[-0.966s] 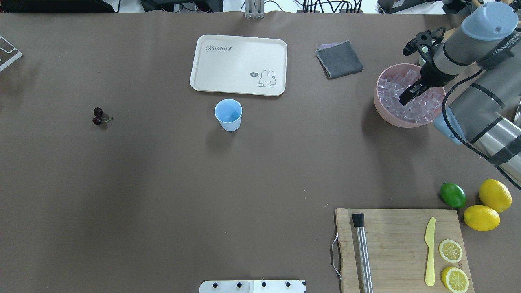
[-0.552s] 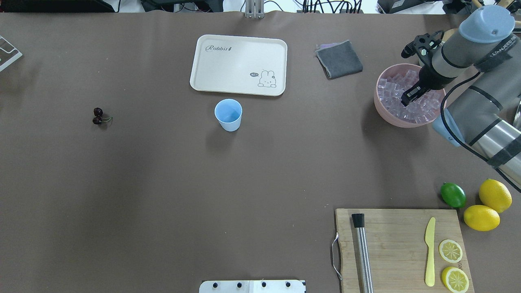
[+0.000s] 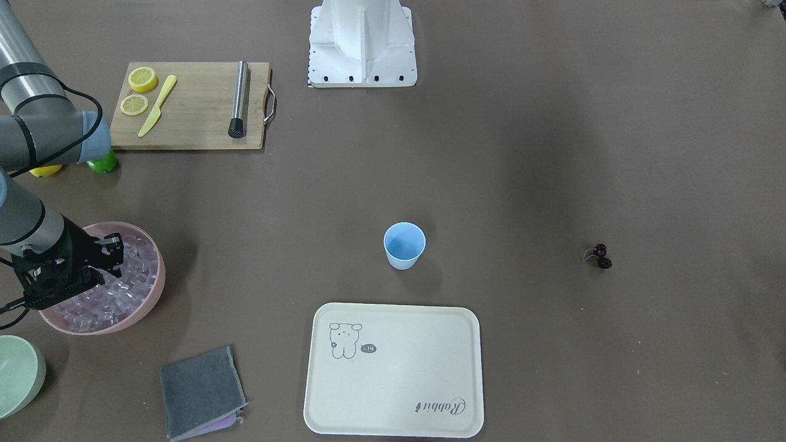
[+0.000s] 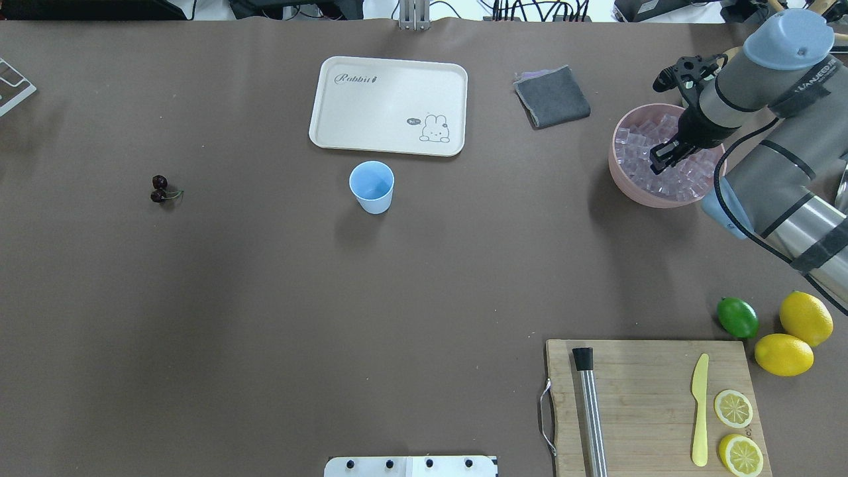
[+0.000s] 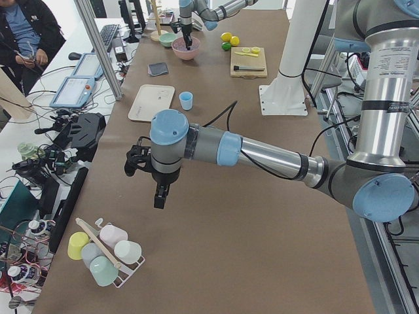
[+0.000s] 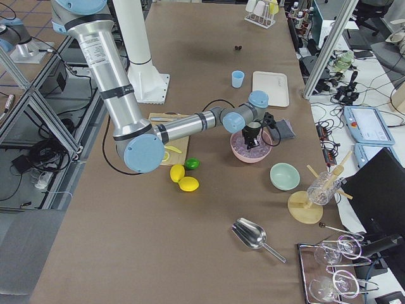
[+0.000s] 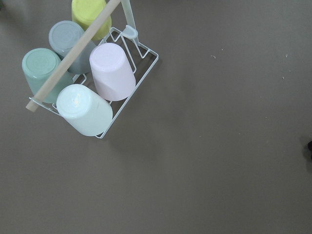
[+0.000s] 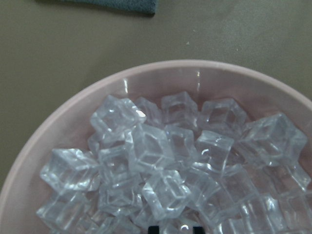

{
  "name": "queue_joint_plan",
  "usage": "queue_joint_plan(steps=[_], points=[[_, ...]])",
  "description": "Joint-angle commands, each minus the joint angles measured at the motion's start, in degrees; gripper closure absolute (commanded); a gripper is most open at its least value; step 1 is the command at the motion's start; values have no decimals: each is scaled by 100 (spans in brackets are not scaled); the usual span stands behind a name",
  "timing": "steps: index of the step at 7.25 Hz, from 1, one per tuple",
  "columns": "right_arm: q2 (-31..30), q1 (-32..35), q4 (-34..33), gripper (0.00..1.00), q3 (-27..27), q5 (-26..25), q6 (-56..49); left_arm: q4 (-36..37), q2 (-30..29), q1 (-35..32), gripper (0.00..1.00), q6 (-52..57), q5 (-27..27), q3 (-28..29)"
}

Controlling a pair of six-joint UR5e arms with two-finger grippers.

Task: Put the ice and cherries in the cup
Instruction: 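Lower the right gripper into the pink bowl and grasp an ice cube, then carry the ice cube with the right gripper over the light-blue cup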

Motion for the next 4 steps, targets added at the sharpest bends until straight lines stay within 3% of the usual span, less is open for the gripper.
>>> queue_joint_plan(steps=[1,4], points=[[164,230,-247,87,11,272,29,0,0,1,2,0,0,0],[822,382,-1238,87,247,397,72,-9,9,1,2,0,0,26]])
